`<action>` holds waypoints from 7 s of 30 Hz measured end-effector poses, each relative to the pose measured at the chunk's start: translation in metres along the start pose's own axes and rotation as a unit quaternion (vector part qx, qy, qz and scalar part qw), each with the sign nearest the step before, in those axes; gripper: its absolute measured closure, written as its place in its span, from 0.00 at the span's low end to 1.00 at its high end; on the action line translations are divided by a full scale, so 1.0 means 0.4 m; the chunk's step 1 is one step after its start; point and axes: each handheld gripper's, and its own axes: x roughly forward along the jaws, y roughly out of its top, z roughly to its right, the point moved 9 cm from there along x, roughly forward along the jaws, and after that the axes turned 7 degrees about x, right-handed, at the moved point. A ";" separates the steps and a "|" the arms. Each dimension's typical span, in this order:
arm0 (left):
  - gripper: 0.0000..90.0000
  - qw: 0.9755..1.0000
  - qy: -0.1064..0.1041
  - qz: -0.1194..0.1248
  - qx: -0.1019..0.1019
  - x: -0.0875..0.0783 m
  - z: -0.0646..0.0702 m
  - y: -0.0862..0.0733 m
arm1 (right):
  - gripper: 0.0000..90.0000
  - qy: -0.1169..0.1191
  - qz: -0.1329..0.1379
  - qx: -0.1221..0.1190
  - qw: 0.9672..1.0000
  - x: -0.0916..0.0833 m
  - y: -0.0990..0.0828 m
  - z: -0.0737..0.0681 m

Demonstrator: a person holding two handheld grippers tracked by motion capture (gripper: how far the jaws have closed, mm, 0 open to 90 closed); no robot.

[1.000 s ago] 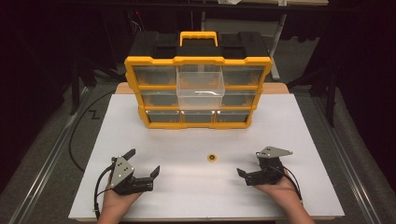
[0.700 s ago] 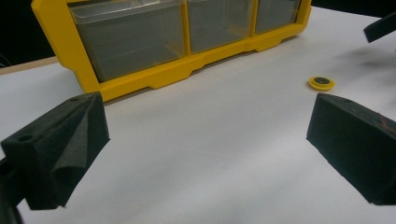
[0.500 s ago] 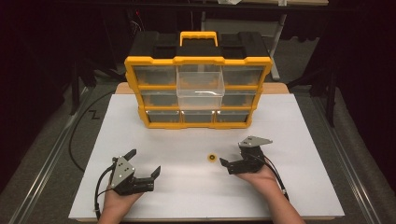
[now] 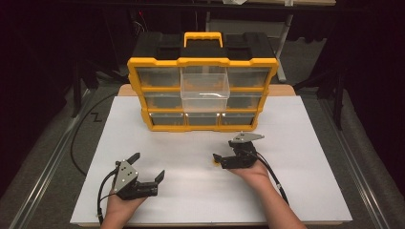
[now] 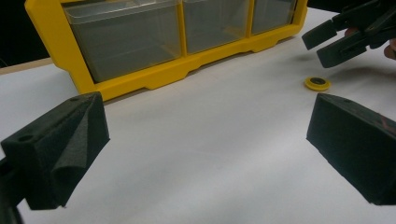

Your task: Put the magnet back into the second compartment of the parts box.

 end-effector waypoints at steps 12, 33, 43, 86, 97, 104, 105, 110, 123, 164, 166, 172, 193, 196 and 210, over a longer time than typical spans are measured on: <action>0.00 1.000 -0.003 0.003 0.003 0.000 0.000 0.001 | 0.51 0.033 -0.040 -0.035 0.998 0.013 -0.039 -0.052; 0.00 1.000 -0.010 0.011 -0.012 0.004 0.009 0.001 | 0.71 -0.005 -0.050 -0.072 0.996 0.022 -0.061 -0.054; 0.00 1.000 -0.014 0.008 -0.007 0.005 0.013 0.000 | 0.72 0.007 -0.051 -0.071 0.996 0.013 -0.057 -0.052; 0.00 0.999 -0.026 0.010 -0.014 0.007 0.020 -0.001 | 0.72 -0.007 -0.017 -0.021 1.000 -0.224 -0.120 0.083; 0.00 1.000 -0.015 -0.002 -0.005 0.007 0.013 -0.006 | 0.72 -0.003 -0.134 -0.025 0.991 -0.203 -0.131 0.085; 0.00 1.000 -0.014 -0.001 -0.002 0.005 0.012 -0.006 | 0.72 0.004 -0.178 -0.030 0.984 -0.217 -0.113 0.082; 0.00 1.000 -0.014 -0.001 -0.002 0.005 0.012 -0.006 | 0.72 0.004 -0.192 -0.034 0.981 -0.221 -0.107 0.079; 0.00 1.000 -0.016 -0.001 0.000 0.003 0.013 -0.005 | 0.72 0.012 -0.228 -0.045 0.973 -0.224 -0.099 0.068; 0.00 1.000 -0.019 -0.003 0.003 0.004 0.017 -0.008 | 0.72 0.030 -0.290 -0.068 0.954 -0.231 -0.093 0.060; 0.00 0.999 -0.030 0.009 0.007 0.003 0.022 -0.003 | 0.72 0.080 -0.353 -0.120 0.924 -0.333 0.100 -0.006; 0.00 0.999 -0.030 0.012 0.005 0.002 0.022 -0.002 | 0.72 0.082 -0.353 -0.126 0.923 -0.338 0.111 -0.010; 0.00 0.999 -0.031 0.011 0.006 0.002 0.023 -0.002 | 0.72 0.080 -0.354 -0.126 0.923 -0.362 0.144 -0.017; 0.00 0.999 -0.034 0.008 0.008 0.003 0.026 -0.004 | 0.72 0.083 -0.357 -0.151 0.918 -0.414 0.248 -0.042; 0.00 0.999 -0.035 0.009 0.009 0.003 0.027 -0.003 | 0.72 0.082 -0.355 -0.156 0.918 -0.423 0.270 -0.045; 0.00 0.999 -0.038 0.012 0.005 -0.001 0.025 -0.003 | 0.72 0.068 -0.343 -0.168 0.922 -0.460 0.356 -0.051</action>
